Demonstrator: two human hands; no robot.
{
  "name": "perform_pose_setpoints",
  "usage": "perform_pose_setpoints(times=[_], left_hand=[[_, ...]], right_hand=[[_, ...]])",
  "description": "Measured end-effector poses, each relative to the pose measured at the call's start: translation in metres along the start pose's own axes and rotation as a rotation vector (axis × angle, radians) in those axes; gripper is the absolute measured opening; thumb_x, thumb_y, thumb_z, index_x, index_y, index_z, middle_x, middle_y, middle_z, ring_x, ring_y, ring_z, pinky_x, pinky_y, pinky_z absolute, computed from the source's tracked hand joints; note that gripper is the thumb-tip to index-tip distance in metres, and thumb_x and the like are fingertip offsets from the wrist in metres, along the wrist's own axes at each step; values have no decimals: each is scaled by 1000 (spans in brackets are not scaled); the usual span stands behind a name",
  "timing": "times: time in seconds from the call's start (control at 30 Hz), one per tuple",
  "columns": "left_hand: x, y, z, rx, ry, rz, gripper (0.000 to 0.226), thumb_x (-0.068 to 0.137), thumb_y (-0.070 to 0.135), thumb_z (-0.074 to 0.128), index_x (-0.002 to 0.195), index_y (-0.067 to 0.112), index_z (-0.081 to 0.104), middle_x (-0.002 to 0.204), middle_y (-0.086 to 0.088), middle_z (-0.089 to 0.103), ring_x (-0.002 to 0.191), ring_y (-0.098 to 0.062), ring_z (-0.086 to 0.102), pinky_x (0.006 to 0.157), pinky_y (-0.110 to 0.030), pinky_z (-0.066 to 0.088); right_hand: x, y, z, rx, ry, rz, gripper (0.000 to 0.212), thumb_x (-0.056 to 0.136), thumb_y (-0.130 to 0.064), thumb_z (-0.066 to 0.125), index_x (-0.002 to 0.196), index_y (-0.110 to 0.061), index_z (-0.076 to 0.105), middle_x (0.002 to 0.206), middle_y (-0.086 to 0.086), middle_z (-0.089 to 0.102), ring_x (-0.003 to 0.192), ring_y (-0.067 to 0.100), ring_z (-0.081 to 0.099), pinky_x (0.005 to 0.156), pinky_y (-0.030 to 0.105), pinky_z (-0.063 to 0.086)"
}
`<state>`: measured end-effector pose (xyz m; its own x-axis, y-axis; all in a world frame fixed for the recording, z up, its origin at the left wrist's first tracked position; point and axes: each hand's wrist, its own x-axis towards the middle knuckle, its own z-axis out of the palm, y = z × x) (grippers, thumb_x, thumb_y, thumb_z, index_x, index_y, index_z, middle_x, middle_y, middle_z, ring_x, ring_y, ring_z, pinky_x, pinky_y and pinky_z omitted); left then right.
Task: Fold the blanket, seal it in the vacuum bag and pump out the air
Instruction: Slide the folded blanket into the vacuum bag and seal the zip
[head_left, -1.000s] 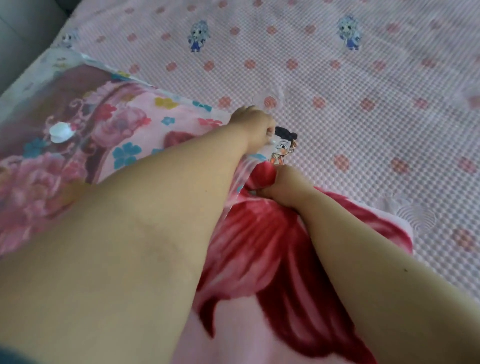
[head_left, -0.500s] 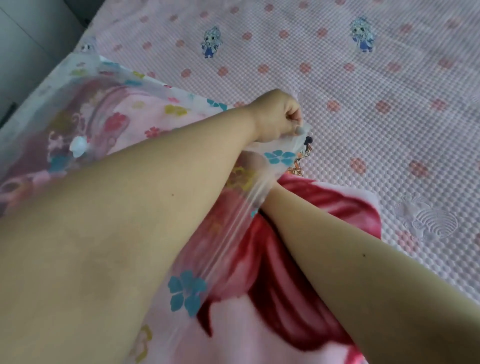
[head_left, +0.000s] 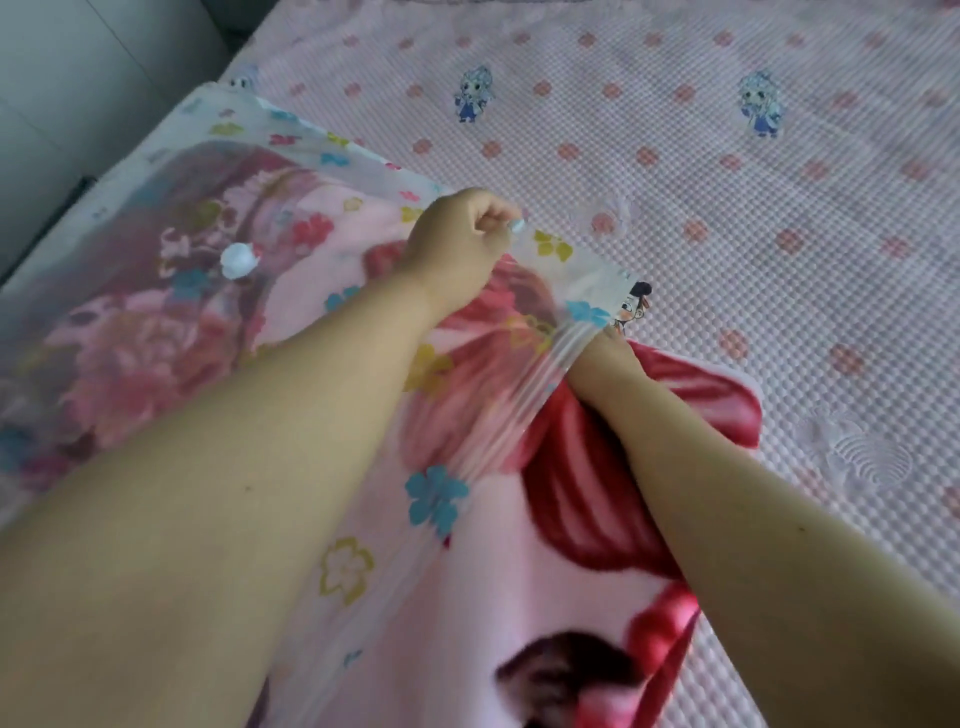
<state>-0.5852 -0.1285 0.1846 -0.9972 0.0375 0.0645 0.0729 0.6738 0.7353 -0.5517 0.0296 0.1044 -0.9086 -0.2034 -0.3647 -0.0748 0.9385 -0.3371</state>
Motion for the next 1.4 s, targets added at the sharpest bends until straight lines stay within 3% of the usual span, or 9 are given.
perform_pose_setpoints(times=[0.2,0.43,0.57,0.73,0.83,0.97,1.13,1.3,1.4], left_hand=[[-116,-46,-29,47,359,-202,20,92,15,59,110,9,66,107,-1,68,100,-15,61,88,-17,42],[-275,-100,-53,188,569,-591,34,87,13,62,121,6,62,115,-15,65,108,-31,58,95,-31,41],[-326,-114,-51,202,556,-633,35,89,13,60,123,3,60,118,-19,62,112,-34,55,98,-36,40],[-377,-134,-53,234,672,-734,34,90,10,56,122,-2,59,117,-21,62,112,-37,54,99,-38,36],[-415,-145,-42,47,680,-990,41,93,13,53,130,-6,50,126,-27,56,119,-39,50,102,-38,34],[-453,-167,-10,-359,426,-1309,39,99,22,44,126,-7,51,127,-27,56,117,-39,54,100,-40,44],[-463,-177,20,-881,474,-1262,36,100,31,47,101,-2,62,89,-18,69,72,-28,64,79,-43,55],[-466,-181,35,-901,542,-1160,29,97,24,56,76,4,57,58,-4,65,49,-18,60,49,-27,49],[-469,-179,38,-841,579,-1118,25,95,24,58,80,5,62,56,1,59,52,-16,54,58,-29,43]], right_hand=[[-102,-59,47,-100,218,-172,76,92,-58,19,152,-14,6,159,9,8,147,26,4,118,42,4],[-175,-126,119,-273,-44,-598,69,97,-55,24,153,-21,3,160,3,-5,145,28,-14,111,52,-18],[-214,-162,147,-308,-8,-647,72,88,-56,46,144,-11,38,151,11,33,140,30,29,111,50,30],[-215,-171,166,-262,-57,-686,76,95,-48,37,151,-9,6,160,8,3,147,25,1,118,40,-3],[-238,-174,173,-300,38,-735,73,85,-51,55,143,-9,40,151,11,36,140,21,30,115,35,20],[-272,-181,186,-416,-11,-489,74,79,-61,46,133,-10,45,132,13,45,117,30,36,94,40,31],[-296,-177,214,-541,-2,-342,74,91,-37,47,147,-3,12,131,19,36,112,34,39,89,41,37],[-280,-166,226,-682,-28,-251,64,96,-13,27,144,11,-9,145,36,19,127,46,31,102,48,32],[-278,-166,235,-654,-1,-242,63,98,-12,24,142,12,-14,145,41,15,132,50,25,109,52,23]])
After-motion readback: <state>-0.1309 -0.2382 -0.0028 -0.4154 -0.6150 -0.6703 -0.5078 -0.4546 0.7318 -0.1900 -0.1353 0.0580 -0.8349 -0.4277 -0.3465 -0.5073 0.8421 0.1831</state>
